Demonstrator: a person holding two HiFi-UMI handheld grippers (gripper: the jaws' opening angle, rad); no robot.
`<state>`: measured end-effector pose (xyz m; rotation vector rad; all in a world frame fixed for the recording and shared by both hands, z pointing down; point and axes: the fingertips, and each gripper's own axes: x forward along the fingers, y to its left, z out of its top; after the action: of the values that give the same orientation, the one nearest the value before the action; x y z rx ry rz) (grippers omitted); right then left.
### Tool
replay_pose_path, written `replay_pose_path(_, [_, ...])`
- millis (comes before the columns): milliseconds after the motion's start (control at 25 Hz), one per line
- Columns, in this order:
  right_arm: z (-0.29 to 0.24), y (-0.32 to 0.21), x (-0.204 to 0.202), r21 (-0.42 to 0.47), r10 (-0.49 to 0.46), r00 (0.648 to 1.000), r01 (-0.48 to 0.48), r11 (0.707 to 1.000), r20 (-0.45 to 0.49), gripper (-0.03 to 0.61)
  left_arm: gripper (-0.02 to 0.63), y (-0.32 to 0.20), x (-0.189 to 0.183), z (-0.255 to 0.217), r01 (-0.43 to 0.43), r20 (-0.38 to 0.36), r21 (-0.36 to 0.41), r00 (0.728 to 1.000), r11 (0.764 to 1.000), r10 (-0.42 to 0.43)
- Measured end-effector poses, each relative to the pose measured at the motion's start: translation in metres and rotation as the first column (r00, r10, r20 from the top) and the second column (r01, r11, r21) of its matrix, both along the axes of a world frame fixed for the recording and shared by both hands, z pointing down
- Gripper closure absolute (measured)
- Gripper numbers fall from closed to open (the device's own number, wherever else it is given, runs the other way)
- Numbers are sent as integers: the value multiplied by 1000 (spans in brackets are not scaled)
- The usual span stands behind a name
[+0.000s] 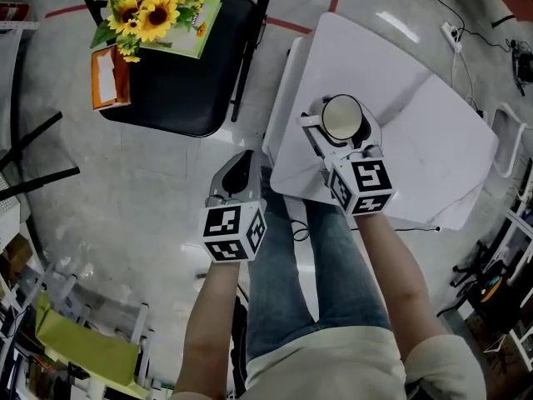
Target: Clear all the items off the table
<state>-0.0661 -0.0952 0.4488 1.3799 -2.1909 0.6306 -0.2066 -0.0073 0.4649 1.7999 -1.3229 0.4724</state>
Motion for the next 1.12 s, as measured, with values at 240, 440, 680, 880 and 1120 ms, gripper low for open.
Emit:
replay_pose_path(240, [10,-9,-54,-8,-83,997,83,997,2,178,606,-2,-40,8,53,3,-1,999,999,-53])
replay_pose_path(440, [18,-18,-96,-12,-145,989,145,989,6,178,606,-2,-68,14,96,5,-8,995,995,-96])
replay_pose_path(680, [29,-30,-142,-15,-207,978,208,978,13,178,606,0,-95,24,138,5,-20,990,990,-138])
replay_pose_path(880, [39,-41,-179,-17,-261,965,262,965,13,178,606,-3,-114,31,163,4,-30,987,986,-163])
replay_pose_path(1120, [54,-52,-218,-28,-310,951,311,950,11,178,606,-10,-136,42,195,4,-40,981,980,-195])
